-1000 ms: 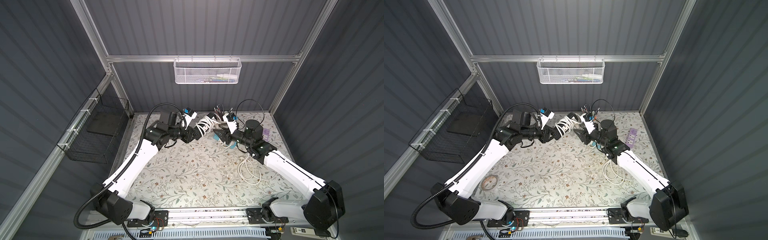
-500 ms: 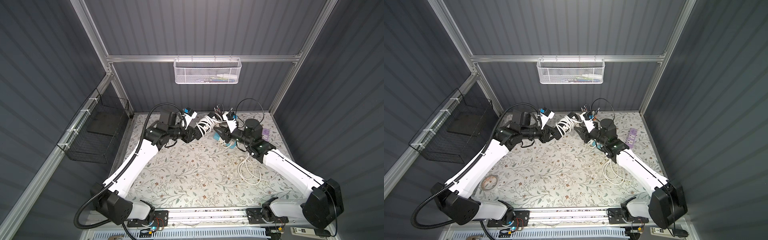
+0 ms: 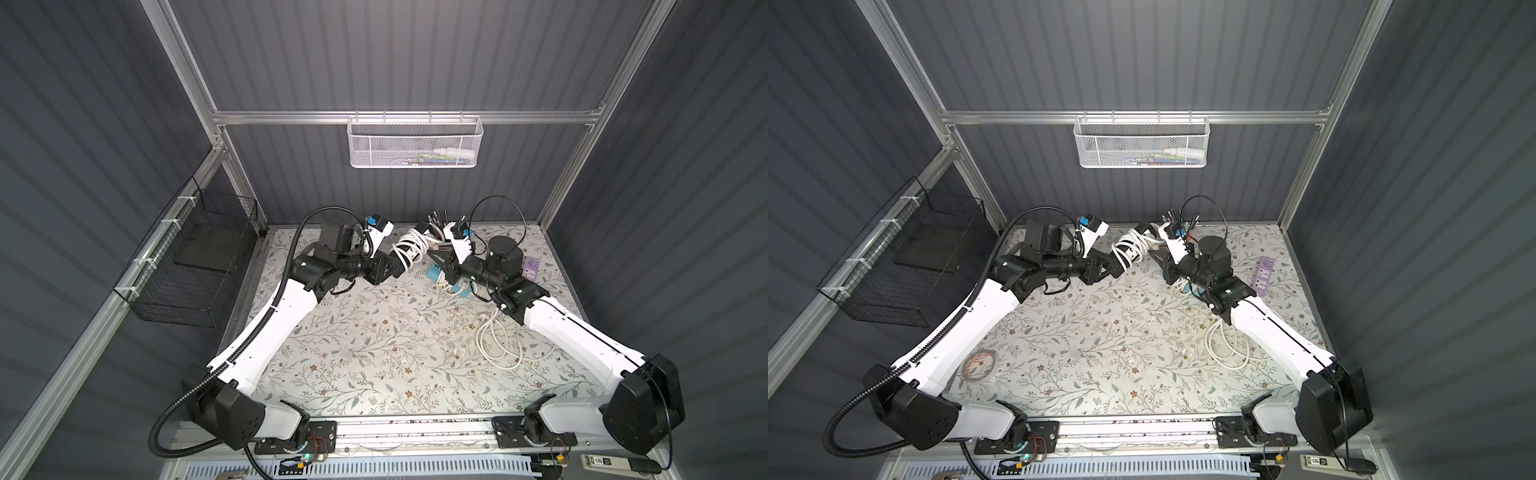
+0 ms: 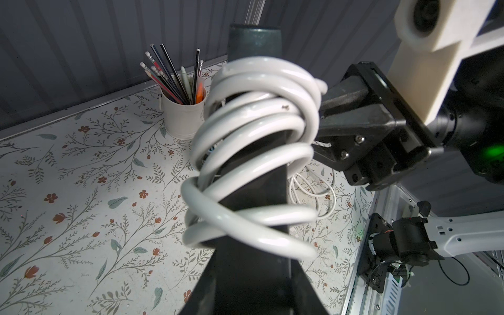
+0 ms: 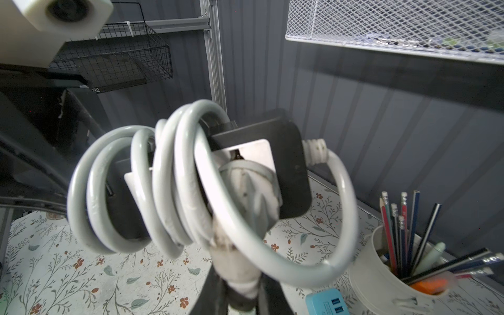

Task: Unwrap the cord wrapped around the power strip
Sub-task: Unwrap the power cord from the power strip.

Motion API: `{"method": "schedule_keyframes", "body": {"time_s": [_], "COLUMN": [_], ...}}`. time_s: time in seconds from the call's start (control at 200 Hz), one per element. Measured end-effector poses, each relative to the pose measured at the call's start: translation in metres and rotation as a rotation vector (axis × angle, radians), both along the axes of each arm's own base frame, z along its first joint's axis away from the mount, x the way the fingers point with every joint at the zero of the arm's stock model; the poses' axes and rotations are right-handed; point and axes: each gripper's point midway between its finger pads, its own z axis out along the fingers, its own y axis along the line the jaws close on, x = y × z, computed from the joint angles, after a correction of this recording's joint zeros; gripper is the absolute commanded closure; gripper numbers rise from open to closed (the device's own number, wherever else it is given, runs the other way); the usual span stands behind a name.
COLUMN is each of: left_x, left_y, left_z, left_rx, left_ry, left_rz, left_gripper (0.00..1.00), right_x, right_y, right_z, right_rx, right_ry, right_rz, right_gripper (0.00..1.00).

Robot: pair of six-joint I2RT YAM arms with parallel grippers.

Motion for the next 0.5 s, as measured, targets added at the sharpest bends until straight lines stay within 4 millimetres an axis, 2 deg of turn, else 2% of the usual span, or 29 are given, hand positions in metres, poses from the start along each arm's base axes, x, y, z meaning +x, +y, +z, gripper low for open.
{"method": "schedule_keyframes", "body": {"time_s": [0.255,0.5], "left_x": [0.001,0.001], "left_y": [0.003,0.004], "left_z": [-0.004,-0.009], "left_rx": [0.011,0.018], "left_ry": [0.019,0.031], "left_rz": [0.024,0.031], "left_gripper": [1.00,1.00], "right_x": [0.000,0.002], "right_y": [0.007,0.003], "right_z": [-0.005,-0.011], "right_rx": [-0.051,-0.080], "right_ry": [-0.020,-0.014], "right_rz": [-0.074,-0.097], "right_gripper": [1.00,1.00]}}
